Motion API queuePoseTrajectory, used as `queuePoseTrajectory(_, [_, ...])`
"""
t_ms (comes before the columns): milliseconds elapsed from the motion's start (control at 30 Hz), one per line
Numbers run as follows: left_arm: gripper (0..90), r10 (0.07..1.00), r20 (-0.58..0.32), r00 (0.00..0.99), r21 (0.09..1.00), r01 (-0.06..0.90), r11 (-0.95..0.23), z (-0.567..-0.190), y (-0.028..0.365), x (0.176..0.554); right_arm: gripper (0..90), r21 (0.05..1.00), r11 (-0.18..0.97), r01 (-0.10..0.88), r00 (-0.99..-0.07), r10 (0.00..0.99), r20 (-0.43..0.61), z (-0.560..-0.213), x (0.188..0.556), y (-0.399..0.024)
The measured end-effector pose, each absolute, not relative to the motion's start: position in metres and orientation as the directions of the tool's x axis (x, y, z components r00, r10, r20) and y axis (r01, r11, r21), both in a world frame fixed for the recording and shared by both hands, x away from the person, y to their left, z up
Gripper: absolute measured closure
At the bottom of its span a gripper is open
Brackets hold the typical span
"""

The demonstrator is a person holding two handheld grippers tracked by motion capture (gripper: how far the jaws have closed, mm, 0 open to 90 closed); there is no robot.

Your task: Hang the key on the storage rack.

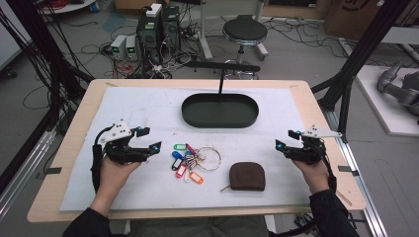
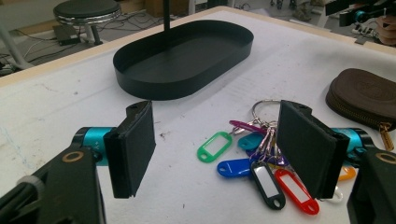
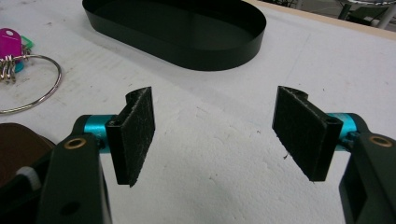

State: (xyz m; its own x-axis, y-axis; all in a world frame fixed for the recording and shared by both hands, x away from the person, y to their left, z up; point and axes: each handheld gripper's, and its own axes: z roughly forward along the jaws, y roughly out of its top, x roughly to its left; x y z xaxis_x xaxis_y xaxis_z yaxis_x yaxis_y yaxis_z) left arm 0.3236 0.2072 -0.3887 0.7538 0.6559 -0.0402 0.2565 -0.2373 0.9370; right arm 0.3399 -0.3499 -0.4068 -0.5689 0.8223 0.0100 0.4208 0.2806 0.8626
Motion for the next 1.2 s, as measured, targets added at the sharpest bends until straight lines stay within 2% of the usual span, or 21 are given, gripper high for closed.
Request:
queuePoseTrajectory(633, [29.0,0.613,-0.069,0.787,0.932,0.27,-0.241,-0.384,0.177,0.333,30.6,0.859,0.279,0.43,-0.543,0.84,0.0,-0.411,0.336,-0.357])
queuePoseTrajectory(767, [33.8,0.595,-0.063,0.802,0.928,0.266,-0.26,-0.384,0.165,0.336,30.6,0.858,0.271,0.437,-0.535,0.845,0.005,-0.412,0.336,-0.36])
queuePoseTrajectory(967, [35.9,0.569,-0.061,0.82,0.91,0.279,-0.305,-0.385,0.14,0.344,30.7,0.855,0.281,0.435,-0.537,0.843,-0.003,-0.412,0.336,-0.358])
queuePoseTrajectory(1200, [32.9,0.551,-0.049,0.833,0.89,0.287,-0.355,-0.389,0.118,0.351,30.6,0.854,0.281,0.438,-0.537,0.844,-0.003,-0.412,0.337,-0.357])
